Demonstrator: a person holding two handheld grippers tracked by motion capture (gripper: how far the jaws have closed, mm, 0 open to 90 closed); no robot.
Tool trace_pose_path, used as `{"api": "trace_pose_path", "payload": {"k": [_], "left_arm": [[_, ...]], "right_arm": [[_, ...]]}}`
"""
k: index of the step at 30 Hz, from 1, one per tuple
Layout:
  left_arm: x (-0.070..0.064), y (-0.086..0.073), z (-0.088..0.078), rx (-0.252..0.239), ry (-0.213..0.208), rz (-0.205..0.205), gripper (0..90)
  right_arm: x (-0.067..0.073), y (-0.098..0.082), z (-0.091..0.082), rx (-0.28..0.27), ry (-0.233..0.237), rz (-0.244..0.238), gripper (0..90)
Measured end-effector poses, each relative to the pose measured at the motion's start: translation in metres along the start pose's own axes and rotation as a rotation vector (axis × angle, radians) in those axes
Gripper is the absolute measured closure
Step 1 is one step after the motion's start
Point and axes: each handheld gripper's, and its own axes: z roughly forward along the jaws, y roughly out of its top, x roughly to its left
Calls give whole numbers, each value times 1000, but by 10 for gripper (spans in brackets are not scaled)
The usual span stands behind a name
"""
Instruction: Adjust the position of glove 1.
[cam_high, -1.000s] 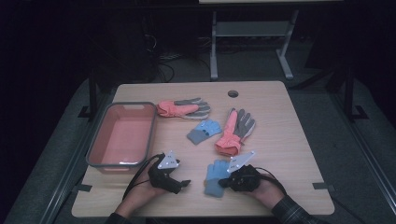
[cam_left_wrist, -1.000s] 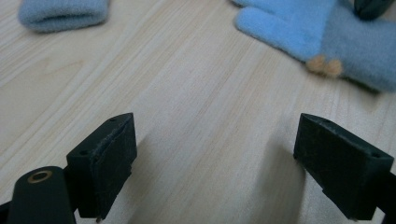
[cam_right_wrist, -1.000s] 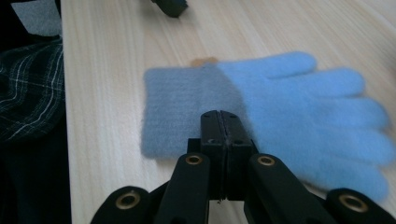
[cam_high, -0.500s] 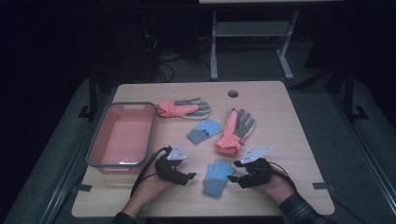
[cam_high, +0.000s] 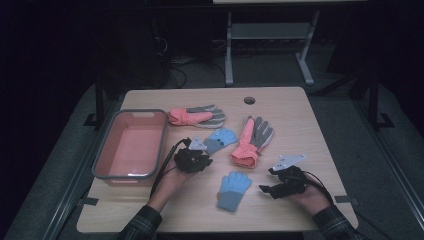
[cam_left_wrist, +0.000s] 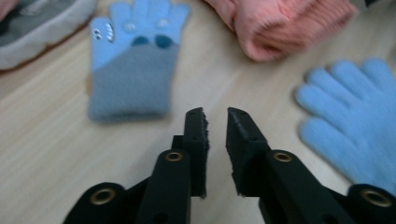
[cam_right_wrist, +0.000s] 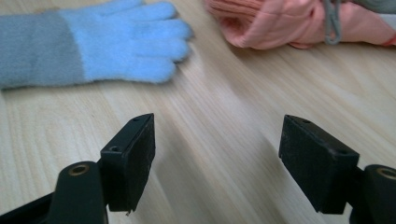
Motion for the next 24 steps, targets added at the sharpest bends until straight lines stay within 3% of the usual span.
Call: {"api": "trace_pose_path", "payload": {"k": [2, 9, 14, 21, 24], "left_arm": [[3, 3, 2, -1, 8, 3, 779], [35, 31, 28, -33, 46, 5, 708], [47, 43, 42, -31, 38, 5, 703], [55, 42, 62, -17, 0, -2, 649], [56, 39, 68, 9, -8, -9, 739]], "right_arm": [[-3, -2, -2, -1, -1, 8, 265], [-6, -4, -2, -6, 5, 26, 265], [-5, -4, -3, -7, 10, 28, 265], [-5, -4, -3, -13, 10, 21, 270], [-6, -4, -4, -17, 10, 24, 274]]}}
